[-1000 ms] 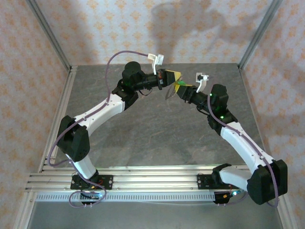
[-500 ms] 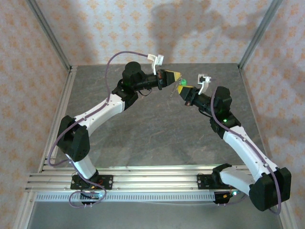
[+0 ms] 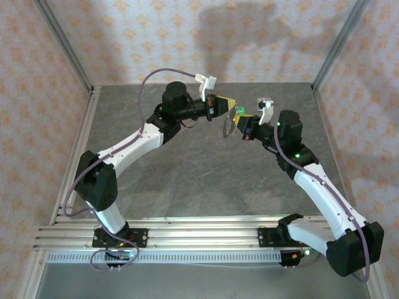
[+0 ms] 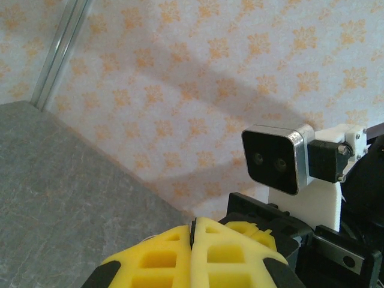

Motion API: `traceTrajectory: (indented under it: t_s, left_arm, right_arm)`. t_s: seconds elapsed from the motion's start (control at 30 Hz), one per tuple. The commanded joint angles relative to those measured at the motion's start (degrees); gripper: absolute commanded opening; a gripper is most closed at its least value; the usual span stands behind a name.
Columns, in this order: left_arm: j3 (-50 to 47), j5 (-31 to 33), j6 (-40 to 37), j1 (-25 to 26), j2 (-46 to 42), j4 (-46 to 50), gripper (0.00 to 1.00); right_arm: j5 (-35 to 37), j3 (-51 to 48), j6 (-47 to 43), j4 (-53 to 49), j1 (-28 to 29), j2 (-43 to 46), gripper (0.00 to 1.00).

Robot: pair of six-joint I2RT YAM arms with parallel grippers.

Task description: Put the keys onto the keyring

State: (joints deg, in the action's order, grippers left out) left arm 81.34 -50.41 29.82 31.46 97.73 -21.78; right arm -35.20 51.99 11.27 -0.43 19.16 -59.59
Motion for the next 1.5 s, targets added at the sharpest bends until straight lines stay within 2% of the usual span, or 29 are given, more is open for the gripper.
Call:
traceTrajectory:
  t_s: [0.0,0.3,0.83,1.07,1.27,1.47]
  left_arm:
    - [-0.47,0.05,-2.05,-1.01,-3.79,-1.12,0.00]
    - [-1.49,0.14,-3.10,-1.59,-5.01,-0.57,0.00]
    - [-0.49,-1.53,-2.58,-1.19,-3.81,-0.82,0.00]
    - [0.32,-1.71,-2.67,-0.92,-3.04,-0.26,0.00]
    - [0.42,-1.45,-2.78,-0.94,-3.07,0.05,0.00]
    - [0.40,-0.85,-3.11,-0.91,-3.56,0.51,0.00]
  right_arm:
    - [2.90,1.85,-1.86,-3.30,-1.03,1.46,0.00]
    - [4.00,2.15,-0.81,-3.77,-3.38,2.20,0.00]
    - [-3.92,8.32,1.26,-1.84,-2.99,-4.72,0.00]
    - [-5.31,8.66,0.64,-2.24,-1.87,-6.10,0.00]
    - [-1.92,7.65,-0.36,-3.74,-2.39,-4.63,0.00]
    - [-0.31,6.27,1.26,-3.91,-5.49,-2.58,0.00]
